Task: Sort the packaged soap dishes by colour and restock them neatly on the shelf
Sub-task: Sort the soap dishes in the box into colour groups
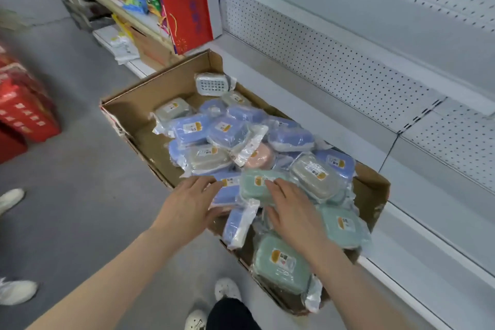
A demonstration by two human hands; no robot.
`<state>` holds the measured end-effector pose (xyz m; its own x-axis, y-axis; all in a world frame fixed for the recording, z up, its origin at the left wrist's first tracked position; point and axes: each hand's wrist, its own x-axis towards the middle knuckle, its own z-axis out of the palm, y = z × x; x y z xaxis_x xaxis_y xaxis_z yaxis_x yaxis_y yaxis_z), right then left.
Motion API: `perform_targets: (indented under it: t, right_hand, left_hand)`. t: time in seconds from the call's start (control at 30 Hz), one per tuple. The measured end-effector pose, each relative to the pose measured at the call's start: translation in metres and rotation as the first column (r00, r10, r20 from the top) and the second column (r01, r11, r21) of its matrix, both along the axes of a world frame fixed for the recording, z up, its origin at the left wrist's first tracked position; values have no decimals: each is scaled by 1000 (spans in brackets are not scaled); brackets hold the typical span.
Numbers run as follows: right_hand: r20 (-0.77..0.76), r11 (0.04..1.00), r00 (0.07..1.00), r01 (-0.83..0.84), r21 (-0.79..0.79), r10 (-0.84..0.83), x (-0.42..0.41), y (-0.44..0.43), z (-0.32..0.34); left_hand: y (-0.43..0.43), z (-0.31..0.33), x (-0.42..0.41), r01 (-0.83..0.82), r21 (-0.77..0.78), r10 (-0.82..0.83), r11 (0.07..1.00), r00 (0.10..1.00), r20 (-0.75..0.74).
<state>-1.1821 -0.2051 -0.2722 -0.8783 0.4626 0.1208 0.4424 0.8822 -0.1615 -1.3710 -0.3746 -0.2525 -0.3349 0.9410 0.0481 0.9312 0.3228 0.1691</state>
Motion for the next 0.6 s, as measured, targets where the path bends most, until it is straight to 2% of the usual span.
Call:
perform_targets:
  t: [0.13,0.33,0.5,0.6]
  right_hand:
    - [49,996,995,83,18,-84,-34,32,-8]
    - [91,989,985,149,-17,-147,-94,69,-22]
    - [167,989,975,146,-1,-144,-129,81,-35]
    - [227,984,958,179,1,-175,-145,81,-41]
  left_hand:
    - [47,-14,-49,73,-50,-75,996,996,-40]
    - [128,-29,-116,138,-128,-136,982,990,25]
    - [182,-49,-162,266,-282,-278,922,961,-1]
    - [190,-58,-177,320,-283,-328,904,945,20]
